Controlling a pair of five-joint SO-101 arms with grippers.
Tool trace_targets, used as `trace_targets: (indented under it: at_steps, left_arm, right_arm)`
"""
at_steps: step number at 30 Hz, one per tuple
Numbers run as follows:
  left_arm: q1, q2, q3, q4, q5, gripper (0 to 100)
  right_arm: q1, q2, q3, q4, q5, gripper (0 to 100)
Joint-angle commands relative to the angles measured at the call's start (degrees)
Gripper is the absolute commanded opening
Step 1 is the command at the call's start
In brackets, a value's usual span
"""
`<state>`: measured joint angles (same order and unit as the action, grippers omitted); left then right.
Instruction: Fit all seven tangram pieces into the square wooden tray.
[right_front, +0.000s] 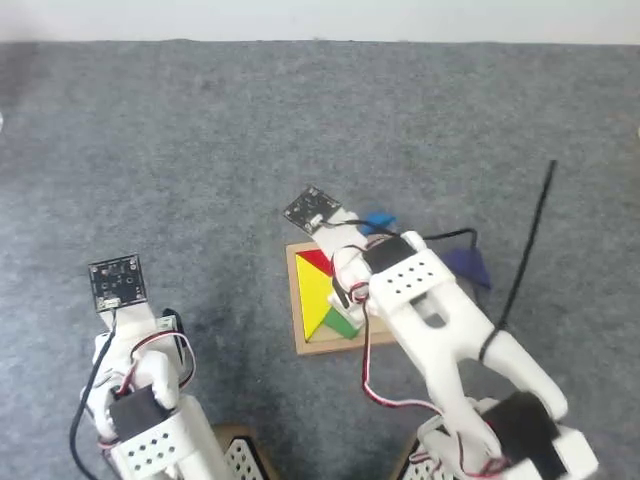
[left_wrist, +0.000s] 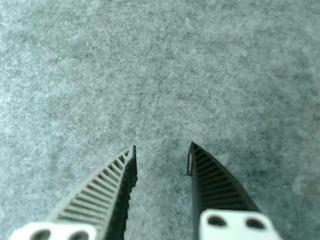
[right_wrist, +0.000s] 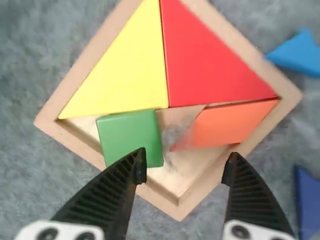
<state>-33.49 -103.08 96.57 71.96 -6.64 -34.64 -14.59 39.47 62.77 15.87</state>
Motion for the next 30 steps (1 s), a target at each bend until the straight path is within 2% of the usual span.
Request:
trace_targets:
  at_steps: [1, 6, 14, 19, 24, 30]
  left_arm:
    - [-0.35, -1.05, -0.22, 0.26, 0.44, 17]
    - [-0.35, -1.05, -0.22, 0.26, 0.44, 17]
    - [-0.35, -1.05, -0.22, 0.26, 0.44, 17]
    - [-0.35, -1.05, -0.22, 0.26, 0.44, 17]
    - [-0.35, -1.05, -0.22, 0.26, 0.44, 17]
    - [-0.35, -1.05, -0.22, 0.26, 0.44, 17]
  right_arm:
    - [0.57, 3.47, -0.44, -1.36, 0.35, 24.6]
    - [0.31, 8.75, -0.26, -3.56, 0.26, 24.6]
    - [-6.64, 10.86, -0.26, -3.56, -3.60, 24.5]
    - [-6.55, 10.77, -0.26, -1.27, -4.92, 24.5]
    - [-6.55, 7.16, -0.79, -3.21, -7.82, 24.5]
    - [-6.90, 4.79, -1.05, -3.74, -4.22, 24.5]
